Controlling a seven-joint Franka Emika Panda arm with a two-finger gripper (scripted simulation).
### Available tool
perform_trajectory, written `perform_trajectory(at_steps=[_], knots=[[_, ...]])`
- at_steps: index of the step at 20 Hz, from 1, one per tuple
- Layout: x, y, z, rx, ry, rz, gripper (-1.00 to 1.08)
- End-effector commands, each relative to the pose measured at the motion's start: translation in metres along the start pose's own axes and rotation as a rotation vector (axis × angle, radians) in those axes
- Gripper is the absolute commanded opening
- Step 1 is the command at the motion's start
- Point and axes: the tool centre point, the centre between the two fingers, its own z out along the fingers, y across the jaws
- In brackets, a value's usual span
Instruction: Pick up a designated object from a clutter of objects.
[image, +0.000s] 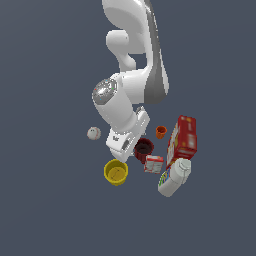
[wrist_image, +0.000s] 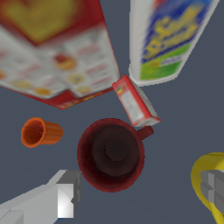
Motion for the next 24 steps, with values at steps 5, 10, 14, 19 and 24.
perform_trajectory(at_steps=[5, 10, 14, 19, 24], knots=[[0.002, 0.004, 0.017, 0.017, 0.052, -0.123, 1.08], [0.003, 0.008, 0.029, 0.024, 0.096, -0.215, 1.08], [0.004, 0.01, 0.037, 0.025, 0.131, -0.286, 1.08], [0.005, 0.012, 0.046, 0.022, 0.17, -0.36, 1.08], [0.006, 0.014, 0.052, 0.018, 0.197, -0.41, 1.08]])
